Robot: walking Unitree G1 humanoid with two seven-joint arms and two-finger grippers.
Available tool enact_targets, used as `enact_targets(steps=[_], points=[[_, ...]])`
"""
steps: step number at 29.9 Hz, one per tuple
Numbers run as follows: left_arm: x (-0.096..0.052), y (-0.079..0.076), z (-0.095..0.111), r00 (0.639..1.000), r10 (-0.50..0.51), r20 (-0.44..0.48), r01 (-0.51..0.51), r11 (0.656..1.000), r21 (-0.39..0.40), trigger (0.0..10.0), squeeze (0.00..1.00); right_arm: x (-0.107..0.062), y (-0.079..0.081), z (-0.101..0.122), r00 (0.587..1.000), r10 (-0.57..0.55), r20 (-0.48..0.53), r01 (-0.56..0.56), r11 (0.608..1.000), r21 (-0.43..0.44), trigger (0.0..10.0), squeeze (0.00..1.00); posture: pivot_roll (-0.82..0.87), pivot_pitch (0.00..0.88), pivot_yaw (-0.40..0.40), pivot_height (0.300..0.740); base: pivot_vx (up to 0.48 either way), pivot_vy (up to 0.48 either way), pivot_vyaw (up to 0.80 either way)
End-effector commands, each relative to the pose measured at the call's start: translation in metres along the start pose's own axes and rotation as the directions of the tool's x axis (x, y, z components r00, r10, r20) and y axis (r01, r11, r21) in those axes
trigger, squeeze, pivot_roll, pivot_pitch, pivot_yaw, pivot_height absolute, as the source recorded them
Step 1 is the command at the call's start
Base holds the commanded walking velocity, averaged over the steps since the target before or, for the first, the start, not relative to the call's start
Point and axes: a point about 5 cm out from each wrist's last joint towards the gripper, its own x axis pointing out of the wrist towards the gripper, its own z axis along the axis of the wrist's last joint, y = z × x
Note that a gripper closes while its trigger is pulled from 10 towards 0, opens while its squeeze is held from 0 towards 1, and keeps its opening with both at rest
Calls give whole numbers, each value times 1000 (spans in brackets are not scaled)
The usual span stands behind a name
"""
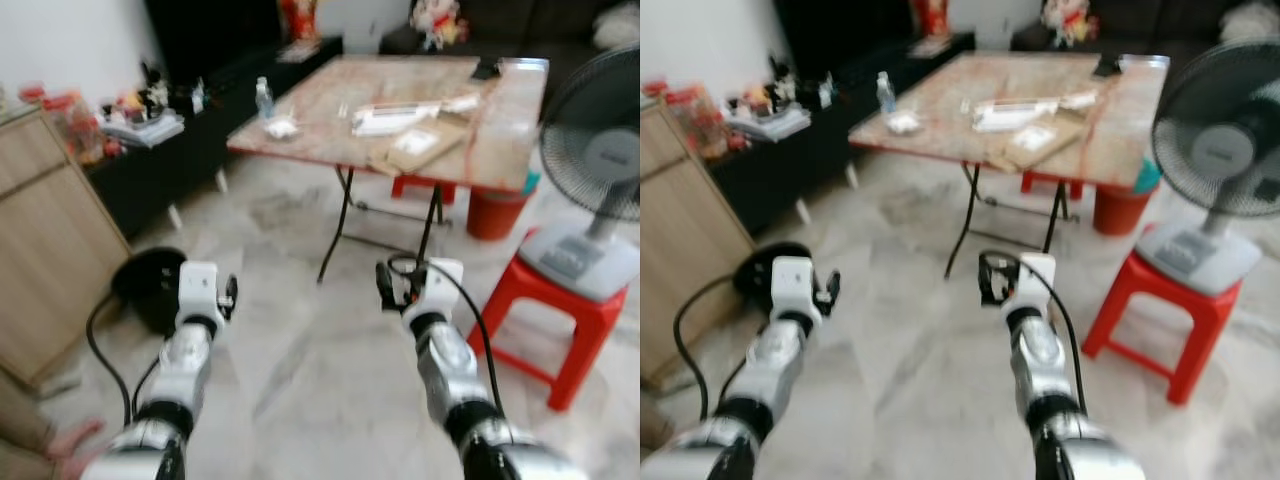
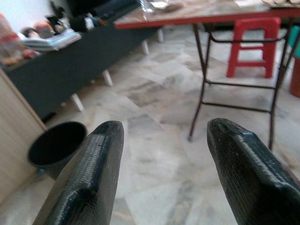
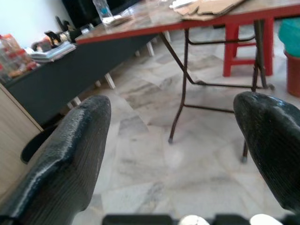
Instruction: Picking trash to rubbish bin
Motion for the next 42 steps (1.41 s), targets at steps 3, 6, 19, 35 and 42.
enact_targets(steps=[3,6,19,35,42], points=[[0,3,3,1000,8,14,-8,1000,-2,10000,0,3,7,4,999,33,8,-32,999,-34,10000,0,-20,0,116,740,386,0,0],[0,3,2,1000,9,13,-9,1000,-2,10000,0,3,8,3,999,36,8,-35,999,-40,10000,0,-20,0,116,740,384,0,0],[-2,5,0,1000,2,16,-2,1000,10,10000,0,2,15,0,998,56,1,-56,998,-40,10000,0,-7,0,133,740,385,0,41],[-3,0,4,999,-22,34,22,1000,18,10000,0,-3,26,-8,994,111,-5,-111,990,-82,10000,0,-4,0,147,740,386,0,735],[-3,-1,5,999,-24,41,24,1000,16,10000,0,-4,26,-8,994,114,-4,-114,990,-78,10000,0,-3,0,143,740,388,0,794]])
